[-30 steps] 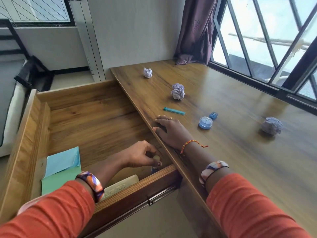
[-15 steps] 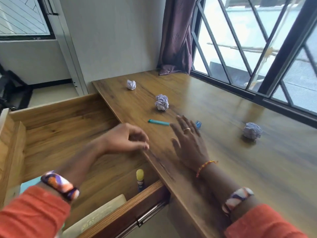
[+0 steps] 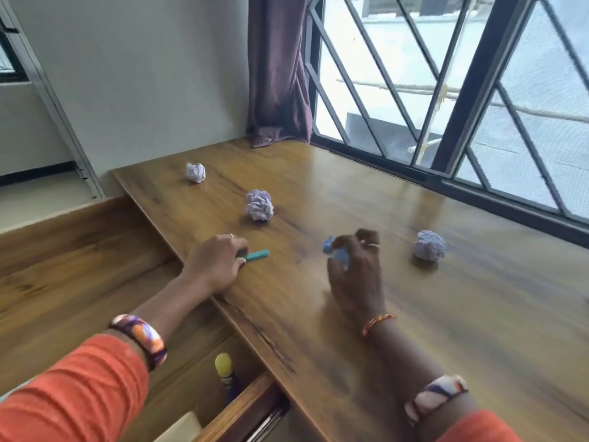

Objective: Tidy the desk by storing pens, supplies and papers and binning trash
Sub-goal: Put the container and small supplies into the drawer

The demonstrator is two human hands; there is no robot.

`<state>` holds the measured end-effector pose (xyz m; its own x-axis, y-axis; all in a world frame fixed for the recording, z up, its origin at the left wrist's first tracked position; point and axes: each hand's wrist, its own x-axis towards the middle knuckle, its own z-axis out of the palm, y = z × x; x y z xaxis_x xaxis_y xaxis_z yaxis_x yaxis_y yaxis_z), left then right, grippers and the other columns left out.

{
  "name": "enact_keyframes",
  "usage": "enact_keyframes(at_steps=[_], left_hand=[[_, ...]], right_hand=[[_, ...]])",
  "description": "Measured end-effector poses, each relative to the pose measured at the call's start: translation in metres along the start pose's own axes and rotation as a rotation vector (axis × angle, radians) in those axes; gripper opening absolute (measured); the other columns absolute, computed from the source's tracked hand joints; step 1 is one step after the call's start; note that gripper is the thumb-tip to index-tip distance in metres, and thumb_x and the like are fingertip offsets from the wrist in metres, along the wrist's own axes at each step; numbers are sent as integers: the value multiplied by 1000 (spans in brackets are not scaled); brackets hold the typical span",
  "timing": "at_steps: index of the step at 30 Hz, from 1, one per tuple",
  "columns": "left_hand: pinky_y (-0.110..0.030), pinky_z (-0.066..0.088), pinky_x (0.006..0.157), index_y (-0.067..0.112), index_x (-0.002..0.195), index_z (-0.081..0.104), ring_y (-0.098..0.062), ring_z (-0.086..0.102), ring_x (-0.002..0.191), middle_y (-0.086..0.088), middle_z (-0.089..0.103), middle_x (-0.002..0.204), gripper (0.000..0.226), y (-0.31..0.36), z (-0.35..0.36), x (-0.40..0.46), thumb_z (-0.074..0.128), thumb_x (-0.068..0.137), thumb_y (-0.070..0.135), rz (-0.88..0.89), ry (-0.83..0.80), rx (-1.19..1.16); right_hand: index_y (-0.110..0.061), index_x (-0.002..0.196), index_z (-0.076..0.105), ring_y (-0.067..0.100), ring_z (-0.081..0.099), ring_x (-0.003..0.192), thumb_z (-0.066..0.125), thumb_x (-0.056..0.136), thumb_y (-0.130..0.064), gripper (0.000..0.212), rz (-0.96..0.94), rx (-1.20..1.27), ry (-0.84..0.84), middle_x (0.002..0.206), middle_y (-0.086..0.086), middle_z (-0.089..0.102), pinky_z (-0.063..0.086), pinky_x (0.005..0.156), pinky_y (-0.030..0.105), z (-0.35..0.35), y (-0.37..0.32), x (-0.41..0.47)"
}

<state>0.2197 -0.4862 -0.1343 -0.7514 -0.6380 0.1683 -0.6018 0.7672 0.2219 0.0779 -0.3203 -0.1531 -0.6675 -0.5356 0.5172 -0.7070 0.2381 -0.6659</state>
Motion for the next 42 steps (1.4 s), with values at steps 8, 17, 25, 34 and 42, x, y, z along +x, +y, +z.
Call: enact_keyframes(at_steps=[8, 17, 25, 34, 42], left_hand=[[-31, 50, 79, 13, 96, 71, -21, 63, 82, -3, 69, 90, 18, -61, -36, -54, 69, 78, 10, -122, 182, -196], [-26, 49, 76, 21, 95, 68, -19, 64, 96, 1, 70, 102, 18, -124, -4, -156, 67, 78, 26, -201, -416, 63], [-28, 45, 75, 23, 101, 62, -21, 59, 104, 1, 63, 112, 34, -154, -5, -180, 72, 73, 40, -72, -487, 79], [-32, 45, 90, 22, 111, 63, -24, 54, 116, -3, 63, 120, 35, -246, -52, -220, 62, 83, 43, -294, -141, 76], [-31, 37, 94, 21, 91, 70, -23, 56, 108, -3, 70, 97, 15, -267, -45, -242, 64, 81, 29, -348, 124, -62]], right_hand=[[-18, 123, 52, 38, 55, 111, 53, 87, -33, 39, 357, -420, -318, 121, 20, 57, 44, 89, 39, 11, -5, 46], [-7, 113, 60, 39, 52, 114, 62, 81, -20, 34, 388, -495, -480, 123, 25, 55, 43, 91, 34, 33, -54, 42], [-14, 90, 67, 11, 56, 66, 66, 78, -20, 13, 38, -259, -931, 68, -2, 60, 46, 64, 21, 98, -184, -55], [-13, 111, 67, 16, 54, 81, 65, 78, -22, 34, 120, -502, -1227, 97, 6, 62, 39, 36, 11, 160, -184, -150], [-26, 95, 70, 24, 61, 98, 77, 70, -33, 27, 308, -427, -797, 106, 6, 65, 51, 88, 37, 158, -169, -135]])
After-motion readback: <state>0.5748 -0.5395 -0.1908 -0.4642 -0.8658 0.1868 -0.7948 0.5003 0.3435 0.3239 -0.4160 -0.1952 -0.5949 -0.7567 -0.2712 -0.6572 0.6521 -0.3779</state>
